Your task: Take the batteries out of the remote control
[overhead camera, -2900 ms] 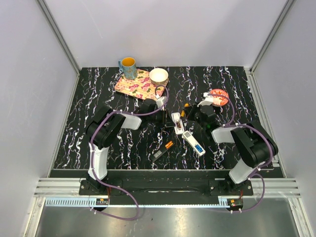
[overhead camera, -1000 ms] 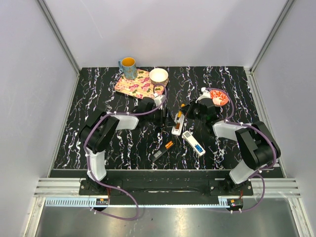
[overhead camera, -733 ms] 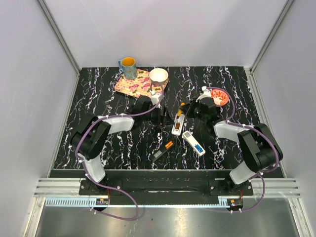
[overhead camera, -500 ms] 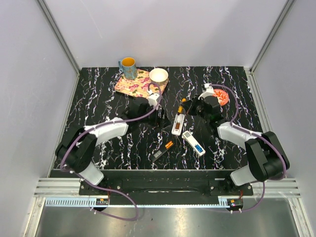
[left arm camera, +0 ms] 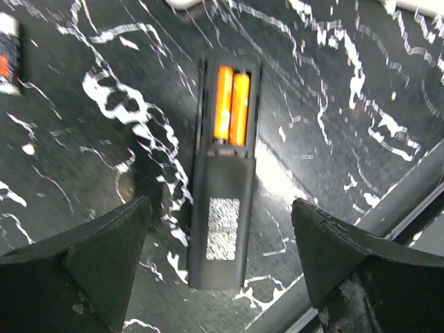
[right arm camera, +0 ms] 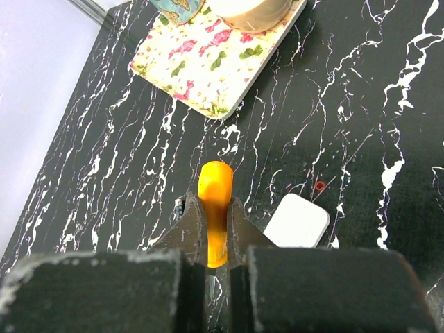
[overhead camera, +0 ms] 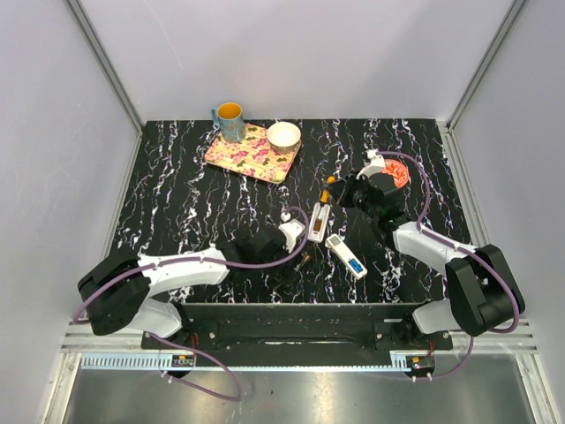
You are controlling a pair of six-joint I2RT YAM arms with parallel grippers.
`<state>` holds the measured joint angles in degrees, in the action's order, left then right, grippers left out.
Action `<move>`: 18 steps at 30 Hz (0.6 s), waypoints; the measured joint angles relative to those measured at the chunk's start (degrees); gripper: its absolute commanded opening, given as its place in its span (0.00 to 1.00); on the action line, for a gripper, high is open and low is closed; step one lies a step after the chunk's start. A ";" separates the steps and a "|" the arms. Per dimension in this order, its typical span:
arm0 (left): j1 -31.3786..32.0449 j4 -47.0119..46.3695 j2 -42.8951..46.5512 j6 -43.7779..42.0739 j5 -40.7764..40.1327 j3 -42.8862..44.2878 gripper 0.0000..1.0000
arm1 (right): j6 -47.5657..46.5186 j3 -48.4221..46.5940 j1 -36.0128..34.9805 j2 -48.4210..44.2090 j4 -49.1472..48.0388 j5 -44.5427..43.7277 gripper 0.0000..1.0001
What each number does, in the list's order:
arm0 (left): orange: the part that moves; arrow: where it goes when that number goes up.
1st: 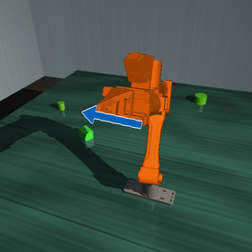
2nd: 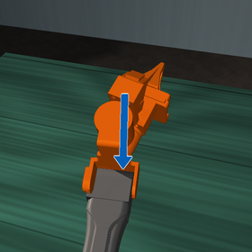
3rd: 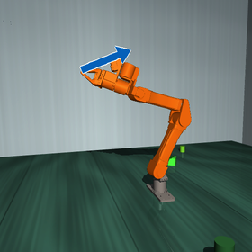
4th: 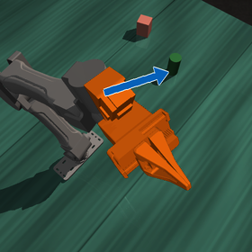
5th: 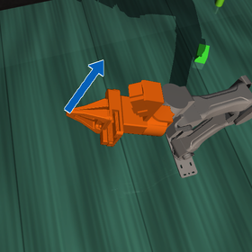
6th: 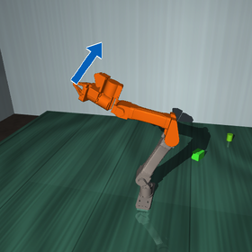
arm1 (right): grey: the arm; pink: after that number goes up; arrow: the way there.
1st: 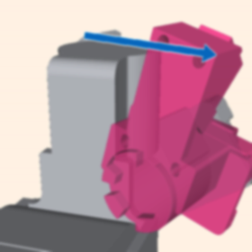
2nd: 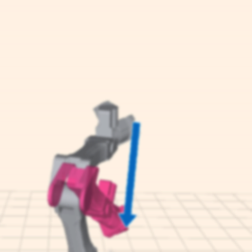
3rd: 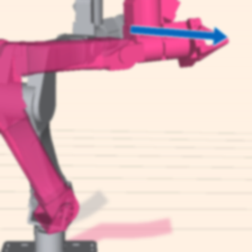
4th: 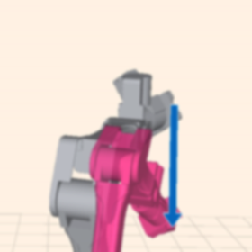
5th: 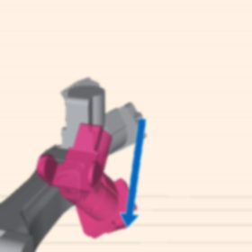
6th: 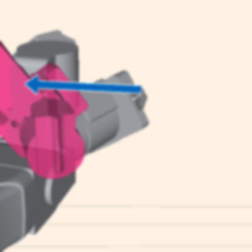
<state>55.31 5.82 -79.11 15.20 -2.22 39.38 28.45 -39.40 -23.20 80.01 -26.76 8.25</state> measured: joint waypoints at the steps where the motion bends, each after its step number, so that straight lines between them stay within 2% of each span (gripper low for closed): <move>1: 1.31 0.52 0.00 0.20 -1.05 -0.46 0.88 | -0.07 0.02 0.00 0.00 0.11 0.04 0.00; 6: 6.01 2.03 -1.79 1.55 -5.14 -1.09 0.84 | -0.24 0.11 0.00 -0.02 0.11 0.39 0.00; 11: 9.25 3.19 -4.66 3.41 -8.41 -1.31 0.77 | -0.37 0.44 0.00 -0.07 0.13 0.44 0.00; 18: 10.12 2.21 -5.75 5.77 -11.65 -1.27 0.51 | -0.66 0.74 0.00 -0.24 0.61 0.57 0.00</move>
<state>65.43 8.03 -84.86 20.97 -13.87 38.11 27.79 -38.65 -23.20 79.77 -26.15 8.82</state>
